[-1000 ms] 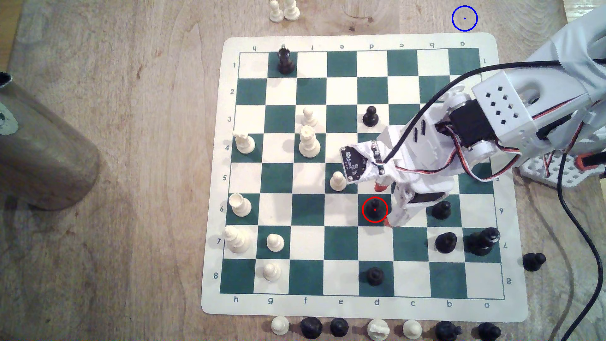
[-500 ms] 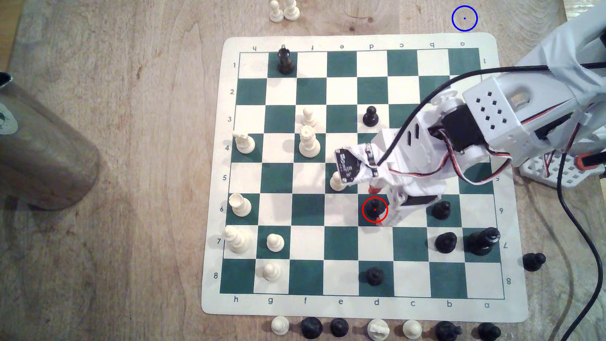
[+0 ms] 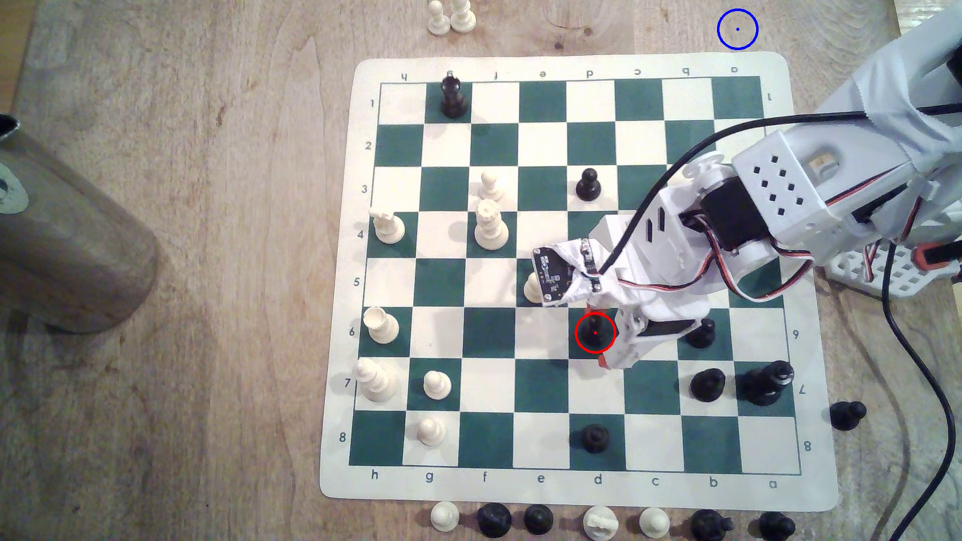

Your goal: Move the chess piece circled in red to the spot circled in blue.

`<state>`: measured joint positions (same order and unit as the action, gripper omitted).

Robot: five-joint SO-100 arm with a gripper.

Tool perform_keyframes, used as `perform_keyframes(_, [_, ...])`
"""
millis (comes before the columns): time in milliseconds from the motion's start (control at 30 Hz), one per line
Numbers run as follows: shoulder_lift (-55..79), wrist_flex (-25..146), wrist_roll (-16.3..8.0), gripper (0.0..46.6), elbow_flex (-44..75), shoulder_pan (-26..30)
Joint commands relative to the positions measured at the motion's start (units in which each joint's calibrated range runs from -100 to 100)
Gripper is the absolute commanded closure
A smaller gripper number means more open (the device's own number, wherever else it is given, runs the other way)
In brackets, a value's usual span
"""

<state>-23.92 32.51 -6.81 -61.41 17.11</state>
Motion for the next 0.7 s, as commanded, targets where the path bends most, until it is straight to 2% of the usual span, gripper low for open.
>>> perform_keyframes(0, [-0.7, -0.73, -0.15, 31.7, 5.47, -0.02])
perform_keyframes(133, [-0.95, -0.49, -0.05, 37.3, 5.47, 0.14])
perform_keyframes(167, [-0.87, -0.32, 0.0, 40.3, 5.47, 0.29])
perform_keyframes(333, [-1.12, 0.0, 0.05, 45.8, 5.47, 0.61])
perform_keyframes(500, [-1.72, 2.22, -0.24, 46.3, 6.92, 1.23])
perform_keyframes(667, [-4.86, 9.1, -1.61, 46.4, 13.0, -0.25])
